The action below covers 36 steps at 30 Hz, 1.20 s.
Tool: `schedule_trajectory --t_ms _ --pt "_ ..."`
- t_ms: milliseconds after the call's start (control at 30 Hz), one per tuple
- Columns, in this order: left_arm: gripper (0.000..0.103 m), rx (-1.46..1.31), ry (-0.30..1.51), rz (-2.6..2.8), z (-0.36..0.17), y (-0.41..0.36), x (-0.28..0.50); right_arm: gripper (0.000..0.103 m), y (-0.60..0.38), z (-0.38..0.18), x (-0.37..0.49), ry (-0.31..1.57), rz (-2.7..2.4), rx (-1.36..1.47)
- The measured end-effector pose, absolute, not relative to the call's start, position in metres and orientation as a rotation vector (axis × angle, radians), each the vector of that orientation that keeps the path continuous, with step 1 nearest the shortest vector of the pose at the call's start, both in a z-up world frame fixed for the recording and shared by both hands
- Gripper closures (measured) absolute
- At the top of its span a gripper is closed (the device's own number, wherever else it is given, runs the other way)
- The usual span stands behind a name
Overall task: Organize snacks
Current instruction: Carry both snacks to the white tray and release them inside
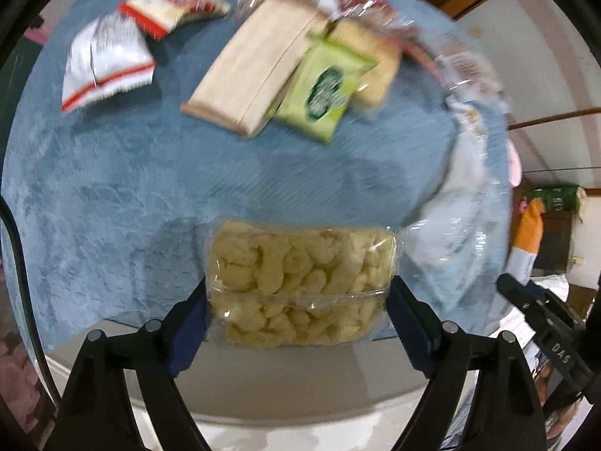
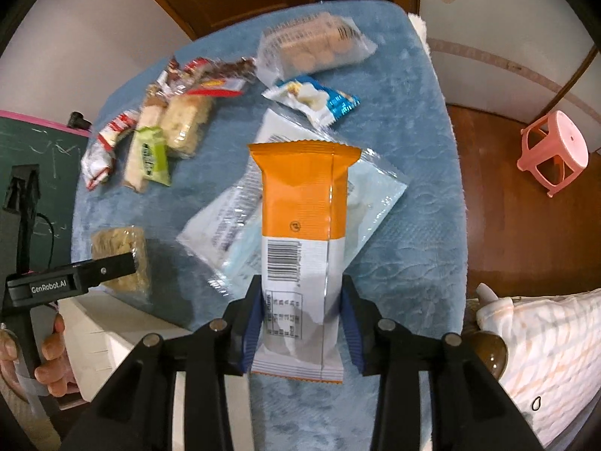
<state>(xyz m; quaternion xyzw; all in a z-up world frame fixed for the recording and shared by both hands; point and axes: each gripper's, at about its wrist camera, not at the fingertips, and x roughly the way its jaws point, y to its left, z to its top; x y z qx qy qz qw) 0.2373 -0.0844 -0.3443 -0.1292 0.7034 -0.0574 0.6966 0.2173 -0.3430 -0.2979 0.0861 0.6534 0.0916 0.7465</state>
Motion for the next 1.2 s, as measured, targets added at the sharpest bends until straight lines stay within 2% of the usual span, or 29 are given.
schedule_trajectory --t_ms 233,433,633,833,1200 --pt "0.016 -0.292 1.432 -0.228 -0.253 -0.076 0.211 0.064 -0.325 -0.237 0.191 1.311 0.218 0.216" --pt "0.016 -0.177 1.244 -0.294 -0.163 -0.049 0.153 0.064 -0.291 -0.164 0.138 1.175 0.258 0.218" --pt "0.016 -0.094 1.105 -0.298 -0.117 -0.021 0.095 0.063 -0.251 -0.127 0.085 1.121 0.299 0.214" --pt "0.016 0.026 1.042 -0.264 -0.117 -0.012 0.047 0.063 -0.21 -0.135 0.037 1.168 0.309 0.16" --pt "0.015 0.066 1.201 -0.262 -0.188 -0.005 0.035 0.06 -0.178 -0.188 0.005 1.302 0.251 0.088"
